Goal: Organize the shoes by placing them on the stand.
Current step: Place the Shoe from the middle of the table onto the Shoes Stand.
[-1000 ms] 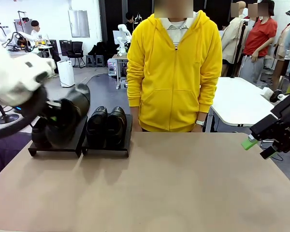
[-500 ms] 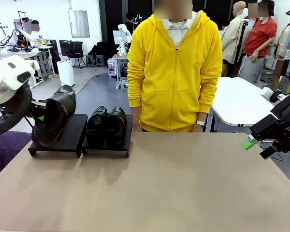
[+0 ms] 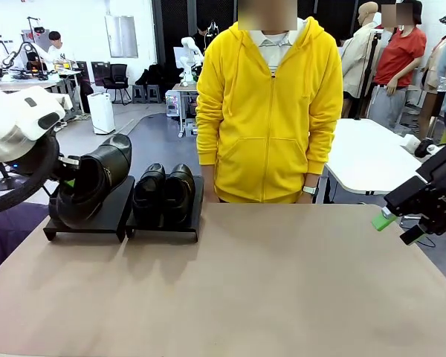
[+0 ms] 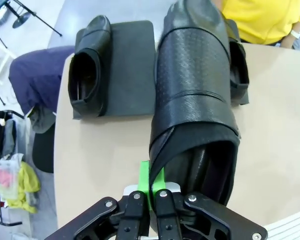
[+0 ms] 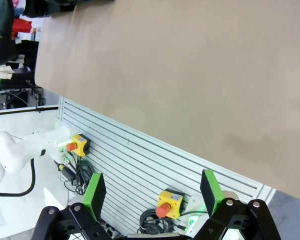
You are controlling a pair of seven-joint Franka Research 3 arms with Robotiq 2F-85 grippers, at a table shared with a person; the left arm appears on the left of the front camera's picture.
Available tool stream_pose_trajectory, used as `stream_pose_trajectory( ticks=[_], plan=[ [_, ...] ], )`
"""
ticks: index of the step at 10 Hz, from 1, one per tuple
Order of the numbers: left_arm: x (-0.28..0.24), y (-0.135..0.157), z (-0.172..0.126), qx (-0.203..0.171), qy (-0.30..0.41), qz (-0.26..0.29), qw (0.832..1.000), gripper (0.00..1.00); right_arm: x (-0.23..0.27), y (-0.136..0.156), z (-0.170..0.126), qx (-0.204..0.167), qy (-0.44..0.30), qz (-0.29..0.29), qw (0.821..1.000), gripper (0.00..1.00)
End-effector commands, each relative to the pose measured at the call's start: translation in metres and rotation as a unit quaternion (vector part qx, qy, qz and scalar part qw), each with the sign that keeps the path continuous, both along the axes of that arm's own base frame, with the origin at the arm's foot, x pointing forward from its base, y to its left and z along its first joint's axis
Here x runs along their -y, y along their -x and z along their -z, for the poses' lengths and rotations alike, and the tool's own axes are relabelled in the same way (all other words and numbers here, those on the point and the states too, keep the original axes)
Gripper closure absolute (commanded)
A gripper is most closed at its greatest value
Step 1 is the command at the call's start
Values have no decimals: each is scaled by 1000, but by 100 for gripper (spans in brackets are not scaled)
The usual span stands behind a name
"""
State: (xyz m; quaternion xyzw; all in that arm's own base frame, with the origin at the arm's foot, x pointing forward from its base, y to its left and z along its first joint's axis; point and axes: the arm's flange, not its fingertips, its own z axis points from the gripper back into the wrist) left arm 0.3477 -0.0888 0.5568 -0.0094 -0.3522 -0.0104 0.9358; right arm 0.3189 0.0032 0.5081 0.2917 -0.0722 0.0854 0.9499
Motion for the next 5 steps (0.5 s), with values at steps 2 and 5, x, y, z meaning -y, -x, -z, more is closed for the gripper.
stream_pose_trajectory(
  ticks=[2,5],
  plan=[
    [-30,-67,-1,14,44,9,999,100,0,-2,-2,5,-14,-9,1000,0],
    [-56,-127,29,-13,78,-35,996,100,0,-2,-2,5,-14,-9,1000,0]
  ],
)
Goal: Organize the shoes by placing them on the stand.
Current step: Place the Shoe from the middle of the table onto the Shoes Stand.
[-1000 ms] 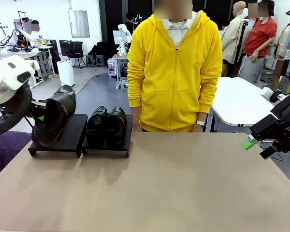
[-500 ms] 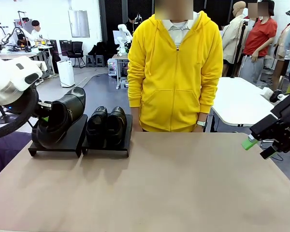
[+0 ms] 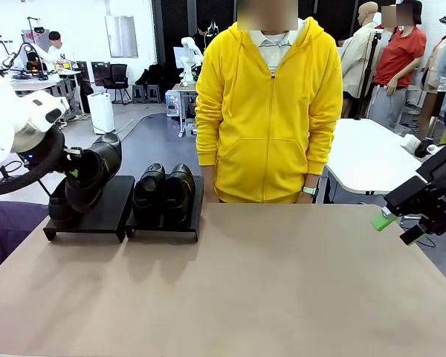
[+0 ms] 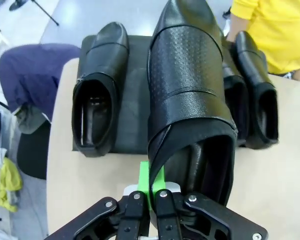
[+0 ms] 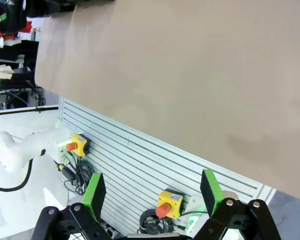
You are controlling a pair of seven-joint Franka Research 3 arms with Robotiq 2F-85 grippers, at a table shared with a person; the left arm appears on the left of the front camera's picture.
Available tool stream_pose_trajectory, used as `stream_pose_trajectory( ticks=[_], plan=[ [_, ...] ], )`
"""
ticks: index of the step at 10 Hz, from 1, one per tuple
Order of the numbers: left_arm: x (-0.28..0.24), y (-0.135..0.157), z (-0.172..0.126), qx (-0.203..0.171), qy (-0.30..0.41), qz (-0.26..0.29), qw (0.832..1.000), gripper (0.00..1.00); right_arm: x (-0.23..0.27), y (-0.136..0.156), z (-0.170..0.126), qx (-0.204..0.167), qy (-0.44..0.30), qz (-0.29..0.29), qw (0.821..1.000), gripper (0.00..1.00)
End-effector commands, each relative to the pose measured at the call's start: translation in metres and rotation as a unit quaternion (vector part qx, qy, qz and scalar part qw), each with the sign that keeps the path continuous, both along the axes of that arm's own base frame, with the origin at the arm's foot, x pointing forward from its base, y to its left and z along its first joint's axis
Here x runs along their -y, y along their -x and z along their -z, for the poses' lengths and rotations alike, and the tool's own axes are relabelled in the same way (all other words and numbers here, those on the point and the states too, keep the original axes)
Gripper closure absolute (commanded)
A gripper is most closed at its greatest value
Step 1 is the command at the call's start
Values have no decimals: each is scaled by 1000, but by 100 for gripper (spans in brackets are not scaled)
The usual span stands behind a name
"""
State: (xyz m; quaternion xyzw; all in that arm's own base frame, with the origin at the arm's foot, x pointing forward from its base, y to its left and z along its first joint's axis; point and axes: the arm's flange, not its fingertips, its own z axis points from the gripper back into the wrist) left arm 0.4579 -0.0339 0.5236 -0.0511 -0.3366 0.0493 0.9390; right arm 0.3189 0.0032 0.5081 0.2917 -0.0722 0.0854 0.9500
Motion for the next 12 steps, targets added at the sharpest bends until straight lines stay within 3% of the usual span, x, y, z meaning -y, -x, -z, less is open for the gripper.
stream_pose_trajectory(
  ticks=[1,2,4,7,12],
  plan=[
    [-6,-30,6,-2,45,25,999,100,0,-2,-2,5,-14,-9,1000,0],
    [-9,-47,24,5,54,25,998,100,0,-2,-2,5,-14,-9,1000,0],
    [-17,-72,50,31,5,-37,999,100,0,-2,-2,5,-14,-9,1000,0],
    [-30,-94,73,29,8,-20,999,100,0,-2,-2,5,-14,-9,1000,0],
    [-24,-106,88,-14,9,-37,999,100,0,-2,-2,5,-14,-9,1000,0]
  ],
)
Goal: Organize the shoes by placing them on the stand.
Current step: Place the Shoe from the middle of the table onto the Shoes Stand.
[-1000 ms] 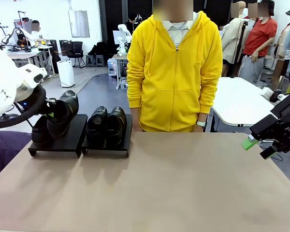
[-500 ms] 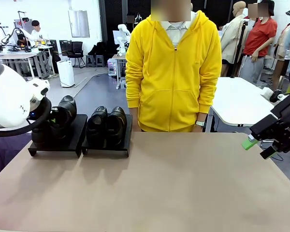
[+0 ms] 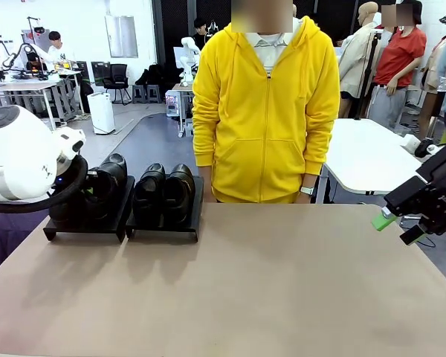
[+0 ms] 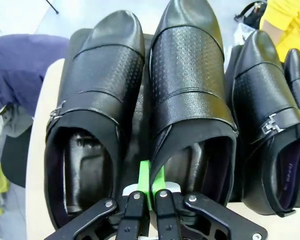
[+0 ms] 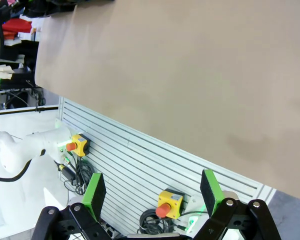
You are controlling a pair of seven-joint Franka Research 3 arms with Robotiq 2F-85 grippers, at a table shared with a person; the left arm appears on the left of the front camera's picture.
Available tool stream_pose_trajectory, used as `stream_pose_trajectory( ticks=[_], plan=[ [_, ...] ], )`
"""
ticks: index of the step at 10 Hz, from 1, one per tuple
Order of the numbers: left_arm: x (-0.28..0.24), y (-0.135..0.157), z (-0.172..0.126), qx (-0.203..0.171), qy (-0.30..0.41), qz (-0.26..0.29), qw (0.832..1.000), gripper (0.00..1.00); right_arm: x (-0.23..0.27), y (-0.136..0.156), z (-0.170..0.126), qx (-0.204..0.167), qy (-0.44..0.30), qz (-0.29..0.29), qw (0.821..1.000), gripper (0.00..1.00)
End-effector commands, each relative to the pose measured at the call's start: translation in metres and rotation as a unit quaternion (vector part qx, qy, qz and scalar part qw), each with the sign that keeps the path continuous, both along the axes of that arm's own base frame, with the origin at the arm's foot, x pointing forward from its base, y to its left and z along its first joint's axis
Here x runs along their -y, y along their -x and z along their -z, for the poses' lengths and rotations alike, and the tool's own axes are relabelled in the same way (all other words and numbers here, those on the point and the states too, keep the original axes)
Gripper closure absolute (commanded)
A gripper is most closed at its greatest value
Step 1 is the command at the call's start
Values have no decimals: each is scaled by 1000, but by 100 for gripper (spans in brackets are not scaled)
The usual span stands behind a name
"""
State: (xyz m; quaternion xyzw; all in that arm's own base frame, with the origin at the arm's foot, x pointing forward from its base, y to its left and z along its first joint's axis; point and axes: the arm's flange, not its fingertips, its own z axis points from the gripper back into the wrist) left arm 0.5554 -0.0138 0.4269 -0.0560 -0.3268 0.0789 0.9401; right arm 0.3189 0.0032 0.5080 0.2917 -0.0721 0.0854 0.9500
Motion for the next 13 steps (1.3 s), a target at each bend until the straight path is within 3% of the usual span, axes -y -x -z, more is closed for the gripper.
stream_pose_trajectory(
  ticks=[1,2,3,4,5,9,11,12,13],
  plan=[
    [-2,-11,-7,-8,0,4,1000,100,0,-2,-2,6,-14,-9,1000,0],
    [-1,-13,-6,-11,1,11,1000,100,0,-2,-2,6,-14,-9,1000,0],
    [-1,-16,-6,-16,5,13,1000,83,0,-2,-2,6,-14,-9,1000,0],
    [1,-17,-6,-15,1,18,1000,25,0,-2,-2,6,-14,-9,1000,0],
    [2,-17,-7,-14,-1,18,1000,0,0,-2,-2,6,-14,-9,1000,0],
    [10,-5,-35,-6,-17,28,999,0,0,-2,-2,6,-14,-9,1000,0],
    [27,22,-85,-69,-50,95,992,0,0,-2,-2,6,-14,-9,1000,0],
    [34,39,-110,-119,-48,129,983,0,0,-2,-2,6,-14,-9,1000,0],
    [35,61,-134,-197,-33,180,963,0,0,-2,-2,6,-14,-9,1000,0]
  ],
)
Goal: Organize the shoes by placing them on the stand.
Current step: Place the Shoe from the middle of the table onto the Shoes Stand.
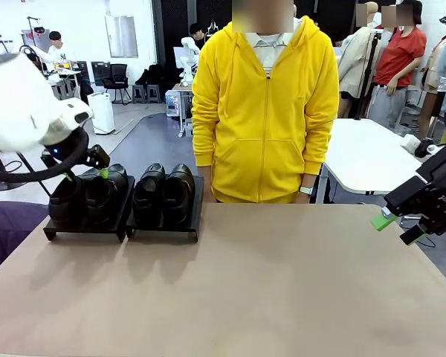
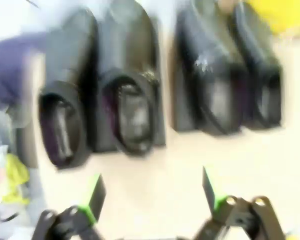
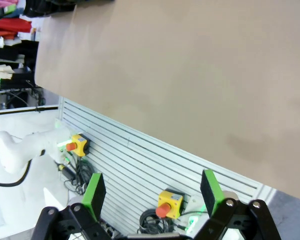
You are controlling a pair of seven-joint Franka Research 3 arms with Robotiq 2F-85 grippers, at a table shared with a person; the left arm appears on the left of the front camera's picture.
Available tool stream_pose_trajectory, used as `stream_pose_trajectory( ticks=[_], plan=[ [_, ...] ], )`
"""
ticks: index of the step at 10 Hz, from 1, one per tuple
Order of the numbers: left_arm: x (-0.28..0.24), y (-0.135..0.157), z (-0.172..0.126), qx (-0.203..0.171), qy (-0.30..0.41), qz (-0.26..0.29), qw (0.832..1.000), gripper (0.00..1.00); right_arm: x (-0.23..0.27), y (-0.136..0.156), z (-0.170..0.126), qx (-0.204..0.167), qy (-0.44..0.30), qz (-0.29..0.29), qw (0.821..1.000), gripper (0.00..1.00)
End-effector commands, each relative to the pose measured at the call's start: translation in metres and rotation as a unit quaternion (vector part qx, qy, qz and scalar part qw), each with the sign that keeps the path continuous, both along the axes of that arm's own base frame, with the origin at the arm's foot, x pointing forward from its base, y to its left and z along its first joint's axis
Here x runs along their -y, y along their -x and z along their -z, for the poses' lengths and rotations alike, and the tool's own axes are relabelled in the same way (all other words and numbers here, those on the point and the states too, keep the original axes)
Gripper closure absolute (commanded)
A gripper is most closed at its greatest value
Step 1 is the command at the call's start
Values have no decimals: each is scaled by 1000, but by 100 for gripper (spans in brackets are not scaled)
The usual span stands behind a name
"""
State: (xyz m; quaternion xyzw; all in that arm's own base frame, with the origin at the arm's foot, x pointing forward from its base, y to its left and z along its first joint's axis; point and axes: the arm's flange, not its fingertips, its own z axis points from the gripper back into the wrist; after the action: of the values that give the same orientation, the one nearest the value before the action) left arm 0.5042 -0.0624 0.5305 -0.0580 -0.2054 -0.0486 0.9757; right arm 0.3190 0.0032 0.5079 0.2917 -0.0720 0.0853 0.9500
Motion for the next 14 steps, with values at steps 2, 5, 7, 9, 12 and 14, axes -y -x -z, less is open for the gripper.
stream_pose_trajectory(
  ticks=[2,5,7,9,12,14],
  plan=[
    [-20,61,-79,-111,-33,88,989,0,0,-2,-2,6,-14,-9,1000,0],
    [-19,167,-94,-143,22,115,983,0,0,-2,-2,6,-14,-9,1000,0],
    [-36,212,-68,-129,111,73,983,0,0,-2,-2,6,-14,-9,1000,0],
    [-51,217,-55,-131,161,55,977,0,0,-2,-2,6,-14,-9,1000,0],
    [-48,221,-62,-144,134,67,978,0,0,-2,-2,6,-14,-9,1000,0],
    [-48,221,-62,-144,134,67,978,0,0,-2,-2,6,-14,-9,1000,0]
  ],
)
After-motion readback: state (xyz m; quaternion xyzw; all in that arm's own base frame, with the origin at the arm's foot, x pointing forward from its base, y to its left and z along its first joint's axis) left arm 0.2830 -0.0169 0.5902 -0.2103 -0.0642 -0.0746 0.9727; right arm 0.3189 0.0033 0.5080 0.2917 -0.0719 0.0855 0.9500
